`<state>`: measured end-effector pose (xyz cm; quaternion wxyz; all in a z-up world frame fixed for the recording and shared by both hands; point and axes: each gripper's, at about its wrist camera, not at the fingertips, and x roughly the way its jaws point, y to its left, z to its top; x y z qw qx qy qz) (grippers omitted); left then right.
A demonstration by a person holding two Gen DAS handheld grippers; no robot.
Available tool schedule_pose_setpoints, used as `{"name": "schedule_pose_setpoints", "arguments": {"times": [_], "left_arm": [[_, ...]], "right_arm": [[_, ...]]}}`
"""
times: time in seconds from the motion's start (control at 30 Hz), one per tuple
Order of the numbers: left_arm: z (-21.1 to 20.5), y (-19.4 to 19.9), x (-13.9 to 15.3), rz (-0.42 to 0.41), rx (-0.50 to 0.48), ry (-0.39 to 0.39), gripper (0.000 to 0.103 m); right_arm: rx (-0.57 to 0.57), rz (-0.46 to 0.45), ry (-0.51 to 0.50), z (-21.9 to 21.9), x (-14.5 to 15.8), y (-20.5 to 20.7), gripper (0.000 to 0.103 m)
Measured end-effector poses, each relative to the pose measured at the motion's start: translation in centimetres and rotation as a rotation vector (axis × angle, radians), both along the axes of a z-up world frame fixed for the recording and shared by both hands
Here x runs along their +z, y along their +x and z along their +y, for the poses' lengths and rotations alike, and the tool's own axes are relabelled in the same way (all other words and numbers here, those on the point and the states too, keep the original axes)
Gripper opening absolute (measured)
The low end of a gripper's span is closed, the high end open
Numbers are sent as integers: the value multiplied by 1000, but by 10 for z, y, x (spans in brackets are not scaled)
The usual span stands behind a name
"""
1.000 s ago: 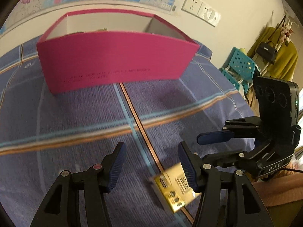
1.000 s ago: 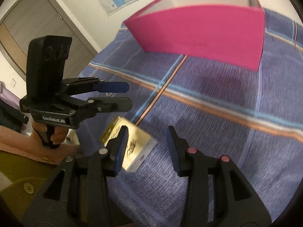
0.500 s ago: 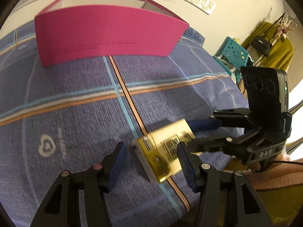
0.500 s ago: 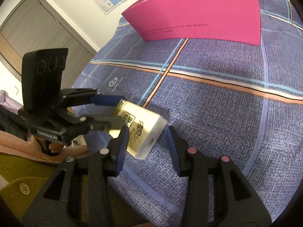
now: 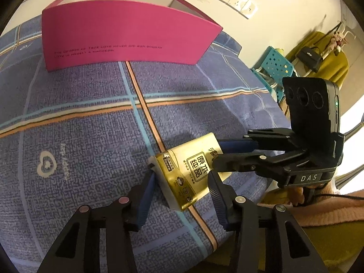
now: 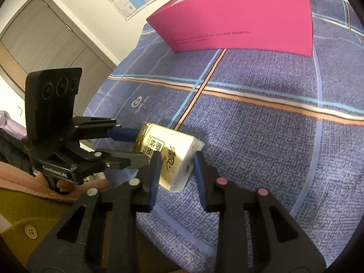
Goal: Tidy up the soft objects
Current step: 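Lower the right tool onto the gold tissue packet and grasp it, then lift the gold tissue packet and carry it toward the pink box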
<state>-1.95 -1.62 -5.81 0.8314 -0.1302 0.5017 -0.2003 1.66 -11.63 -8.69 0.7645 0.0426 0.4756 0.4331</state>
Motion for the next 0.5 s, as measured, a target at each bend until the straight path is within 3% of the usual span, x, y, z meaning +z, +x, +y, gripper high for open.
{"name": "schedule_pose_setpoints", "arguments": {"times": [0.5], "left_arm": [[7, 47, 43, -136, 16, 10, 47]], "right_arm": [[-88, -133, 38, -13, 42, 27, 31]]}}
